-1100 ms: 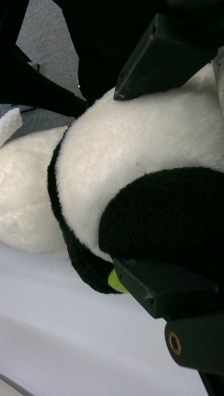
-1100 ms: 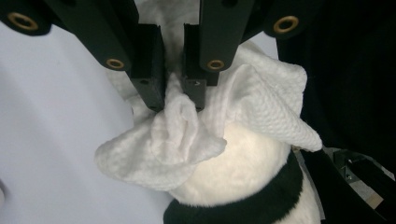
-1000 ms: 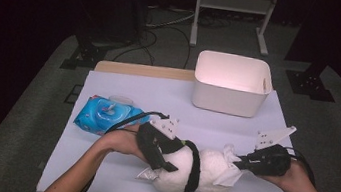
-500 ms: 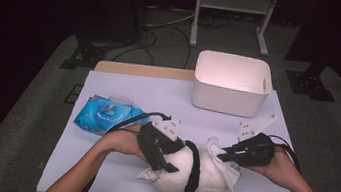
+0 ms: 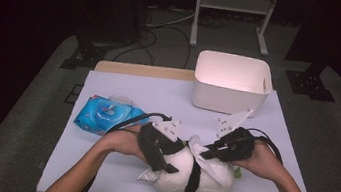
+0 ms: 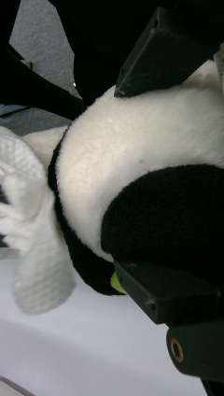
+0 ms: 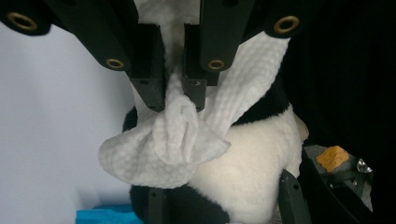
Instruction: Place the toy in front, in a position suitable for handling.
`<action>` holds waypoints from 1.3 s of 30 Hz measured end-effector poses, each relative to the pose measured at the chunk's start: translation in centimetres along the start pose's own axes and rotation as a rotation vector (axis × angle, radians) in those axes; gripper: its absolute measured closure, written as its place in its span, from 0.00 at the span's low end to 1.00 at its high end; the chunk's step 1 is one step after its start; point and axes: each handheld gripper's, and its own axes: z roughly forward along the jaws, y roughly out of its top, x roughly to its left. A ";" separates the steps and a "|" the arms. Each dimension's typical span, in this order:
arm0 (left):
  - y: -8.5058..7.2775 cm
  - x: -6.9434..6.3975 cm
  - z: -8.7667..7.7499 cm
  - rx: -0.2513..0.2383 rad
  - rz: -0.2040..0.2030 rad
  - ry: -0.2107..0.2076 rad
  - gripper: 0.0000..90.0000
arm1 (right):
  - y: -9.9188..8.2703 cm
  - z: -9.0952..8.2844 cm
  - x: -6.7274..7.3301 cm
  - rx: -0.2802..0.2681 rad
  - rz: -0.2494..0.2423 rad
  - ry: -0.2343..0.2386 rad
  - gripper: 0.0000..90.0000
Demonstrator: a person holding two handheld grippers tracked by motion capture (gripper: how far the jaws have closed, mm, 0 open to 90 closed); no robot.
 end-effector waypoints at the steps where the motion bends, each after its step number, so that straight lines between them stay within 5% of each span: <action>1: 0.0 0.0 0.0 -0.002 -0.002 0.001 0.16 | -0.3 -0.3 0.0 -0.008 0.009 -0.004 0.89; 12: -0.3 0.2 -0.1 -0.010 -0.014 -0.006 0.16 | -5.6 -3.4 0.1 -0.061 0.113 -0.063 0.89; 21: -0.3 0.3 -0.1 -0.009 -0.019 -0.005 0.16 | -9.0 -3.6 -0.2 -0.065 0.190 -0.074 0.88; 26: -0.1 0.2 -0.1 -0.002 -0.007 -0.002 0.16 | -8.0 -3.8 0.0 -0.056 0.168 -0.078 0.88; 39: 0.3 0.2 0.1 -0.012 -0.009 0.017 0.12 | -1.3 -1.4 0.3 -0.015 0.016 -0.035 0.88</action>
